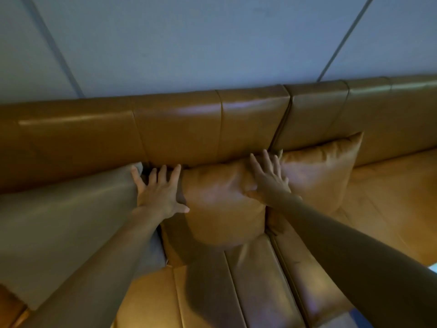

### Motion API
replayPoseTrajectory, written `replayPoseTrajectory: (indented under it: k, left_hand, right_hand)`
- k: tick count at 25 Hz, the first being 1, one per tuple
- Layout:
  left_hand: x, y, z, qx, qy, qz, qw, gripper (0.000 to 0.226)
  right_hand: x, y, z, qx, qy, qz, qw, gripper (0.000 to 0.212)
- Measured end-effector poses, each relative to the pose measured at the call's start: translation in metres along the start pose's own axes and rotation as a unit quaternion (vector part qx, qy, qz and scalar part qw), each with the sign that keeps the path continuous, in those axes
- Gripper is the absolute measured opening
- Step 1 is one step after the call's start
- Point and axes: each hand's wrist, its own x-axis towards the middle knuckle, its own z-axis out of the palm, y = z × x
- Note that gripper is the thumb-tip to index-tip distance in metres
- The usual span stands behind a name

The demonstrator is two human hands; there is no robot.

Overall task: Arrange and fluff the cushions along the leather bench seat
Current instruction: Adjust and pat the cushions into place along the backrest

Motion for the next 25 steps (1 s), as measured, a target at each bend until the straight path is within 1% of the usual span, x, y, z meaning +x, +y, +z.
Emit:
replayPoseTrajectory:
  k: [1,3,5,9,11,12,15,17,18,20,21,23,24,25]
  left_hand:
    - [0.002,0.002,0.000,0.011,-0.002,-0.005,1.000,0.115]
    - [0.003,0.005,0.001,0.017,0.007,-0.006,1.000,0.110]
    - [0.002,0.006,0.002,0.009,0.024,-0.006,1.000,0.098]
    - [-0.001,0.011,0.000,-0.002,0.038,0.012,0.999,0.082]
    - [0.001,0.010,0.000,0.003,0.041,0.017,0.999,0.079]
    - [0.002,0.009,-0.001,0.011,0.035,0.013,0.999,0.079]
    - [0.005,0.010,0.001,0.022,0.018,-0.016,0.999,0.081]
    - [0.007,0.018,-0.006,0.016,-0.007,-0.044,0.999,0.084]
    - [0.008,0.023,-0.012,0.021,-0.024,-0.057,0.998,0.086]
    - [0.011,0.037,-0.026,0.044,-0.044,-0.056,0.997,0.088]
    - [0.014,0.048,-0.033,0.038,-0.041,-0.037,0.998,0.089]
    - [0.021,0.075,-0.042,-0.023,-0.014,0.029,0.999,0.090]
    - [0.025,0.093,-0.044,-0.061,-0.006,0.061,0.996,0.091]
    - [0.029,0.112,-0.045,-0.094,-0.004,0.087,0.992,0.091]
  right_hand:
    - [0.005,-0.003,0.000,-0.011,-0.010,-0.009,1.000,0.102]
    - [0.014,-0.006,0.002,-0.021,-0.030,-0.012,0.999,0.099]
    - [0.021,-0.005,0.004,-0.005,-0.031,-0.011,0.999,0.085]
    - [0.024,0.002,-0.005,-0.006,0.040,-0.024,0.999,0.050]
    - [0.028,0.002,-0.006,-0.001,0.065,-0.022,0.998,0.041]
    - [0.030,0.000,-0.005,0.011,0.064,-0.023,0.998,0.041]
    - [0.037,0.003,-0.006,0.025,0.020,-0.051,0.998,0.054]
    - [0.037,0.018,-0.011,0.071,0.013,-0.067,0.995,0.056]
    - [0.034,0.027,-0.015,0.117,0.027,-0.055,0.991,0.054]
    - [0.026,0.041,-0.017,0.196,0.093,-0.009,0.976,0.048]
    - [0.024,0.044,-0.018,0.200,0.138,0.005,0.970,0.043]
    - [0.026,0.047,-0.020,0.198,0.236,0.029,0.951,0.031]
    - [0.030,0.052,-0.023,0.211,0.264,0.058,0.939,0.027]
    - [0.036,0.062,-0.026,0.217,0.263,0.091,0.936,0.026]
